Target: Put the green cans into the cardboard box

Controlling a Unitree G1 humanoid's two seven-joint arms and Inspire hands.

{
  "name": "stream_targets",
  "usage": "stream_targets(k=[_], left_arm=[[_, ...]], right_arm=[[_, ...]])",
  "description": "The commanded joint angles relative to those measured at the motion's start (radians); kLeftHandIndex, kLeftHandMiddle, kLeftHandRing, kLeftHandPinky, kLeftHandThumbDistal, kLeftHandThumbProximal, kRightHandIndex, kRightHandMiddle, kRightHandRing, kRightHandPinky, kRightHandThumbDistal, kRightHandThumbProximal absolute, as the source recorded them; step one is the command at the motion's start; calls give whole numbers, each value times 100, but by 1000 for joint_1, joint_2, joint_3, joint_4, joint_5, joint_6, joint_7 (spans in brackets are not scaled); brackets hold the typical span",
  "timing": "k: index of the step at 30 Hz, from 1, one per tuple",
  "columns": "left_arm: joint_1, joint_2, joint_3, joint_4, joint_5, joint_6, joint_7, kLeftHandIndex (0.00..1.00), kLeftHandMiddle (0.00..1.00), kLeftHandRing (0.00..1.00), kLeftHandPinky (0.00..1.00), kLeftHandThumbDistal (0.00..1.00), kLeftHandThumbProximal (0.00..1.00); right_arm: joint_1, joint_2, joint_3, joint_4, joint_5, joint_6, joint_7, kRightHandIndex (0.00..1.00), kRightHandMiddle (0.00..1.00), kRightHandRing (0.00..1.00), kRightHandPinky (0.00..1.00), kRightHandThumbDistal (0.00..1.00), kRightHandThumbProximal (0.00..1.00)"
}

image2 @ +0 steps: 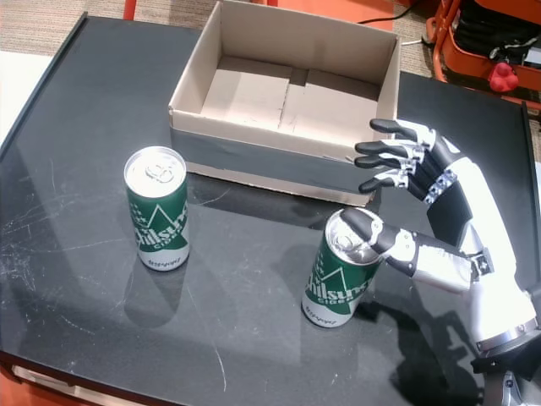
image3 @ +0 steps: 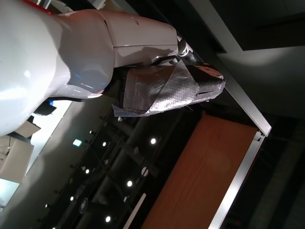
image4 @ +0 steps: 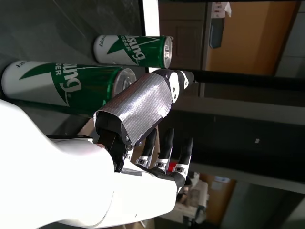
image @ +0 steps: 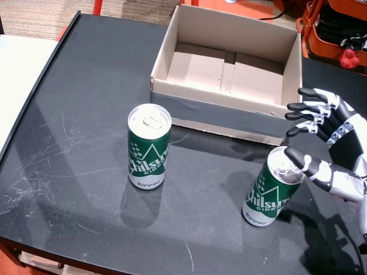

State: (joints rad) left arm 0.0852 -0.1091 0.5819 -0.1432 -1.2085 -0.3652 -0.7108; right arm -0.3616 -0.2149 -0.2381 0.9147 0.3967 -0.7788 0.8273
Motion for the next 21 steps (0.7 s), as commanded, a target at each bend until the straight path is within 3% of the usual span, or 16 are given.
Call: stream_targets(k=[1, 21], left_arm=[[11, -43, 2, -13, 6, -4, 7, 88, 90, 99, 100, 3, 100], [17, -52, -15, -18, 35, -28, 21, 87, 90, 100, 100, 2, 100]], right_arm=[[-7, -6, -10, 32, -3, -1, 18, 47, 59, 61, 68, 100, 88], [-26, -11, 16, 106, -99, -3, 36, 45, 59, 61, 70, 100, 91]])
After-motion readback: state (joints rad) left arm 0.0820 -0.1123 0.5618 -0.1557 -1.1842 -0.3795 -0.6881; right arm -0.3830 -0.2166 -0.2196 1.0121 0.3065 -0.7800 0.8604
